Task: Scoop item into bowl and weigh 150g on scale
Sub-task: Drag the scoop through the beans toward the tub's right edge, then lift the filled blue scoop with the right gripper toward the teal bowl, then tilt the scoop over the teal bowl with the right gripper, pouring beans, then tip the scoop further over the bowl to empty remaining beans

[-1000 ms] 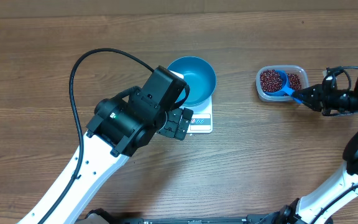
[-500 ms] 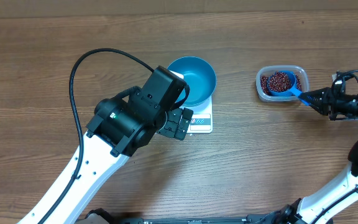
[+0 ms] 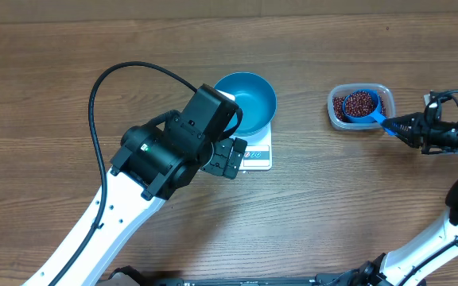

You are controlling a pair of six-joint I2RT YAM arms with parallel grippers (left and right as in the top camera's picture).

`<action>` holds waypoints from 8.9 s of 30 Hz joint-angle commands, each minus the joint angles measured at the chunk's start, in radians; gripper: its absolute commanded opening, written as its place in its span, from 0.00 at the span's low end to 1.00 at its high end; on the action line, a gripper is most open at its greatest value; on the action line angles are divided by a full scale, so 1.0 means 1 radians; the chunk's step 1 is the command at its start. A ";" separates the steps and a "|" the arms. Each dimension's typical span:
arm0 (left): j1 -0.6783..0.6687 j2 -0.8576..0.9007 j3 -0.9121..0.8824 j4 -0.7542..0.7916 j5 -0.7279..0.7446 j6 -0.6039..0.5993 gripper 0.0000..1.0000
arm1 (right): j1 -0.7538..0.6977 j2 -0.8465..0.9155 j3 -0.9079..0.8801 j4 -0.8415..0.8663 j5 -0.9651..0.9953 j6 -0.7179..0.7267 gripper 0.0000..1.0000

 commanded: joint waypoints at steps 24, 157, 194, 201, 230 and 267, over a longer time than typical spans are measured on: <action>0.002 0.001 0.021 -0.002 -0.006 0.019 1.00 | -0.030 0.005 -0.005 -0.087 -0.214 -0.153 0.04; 0.002 0.001 0.021 -0.002 -0.006 0.019 1.00 | 0.881 -0.282 0.359 0.290 0.525 0.220 0.04; 0.002 0.001 0.021 -0.002 -0.006 0.019 1.00 | 0.968 -0.344 0.358 0.269 0.752 0.224 0.04; 0.002 0.001 0.021 -0.002 -0.006 0.019 0.99 | 0.984 -0.344 0.358 0.269 0.749 0.228 0.04; 0.002 0.001 0.021 -0.002 -0.006 0.019 1.00 | 1.076 -0.343 0.358 0.264 0.987 0.276 0.04; 0.002 0.001 0.021 -0.002 -0.006 0.020 1.00 | 1.192 -0.343 0.358 0.246 1.139 0.204 0.04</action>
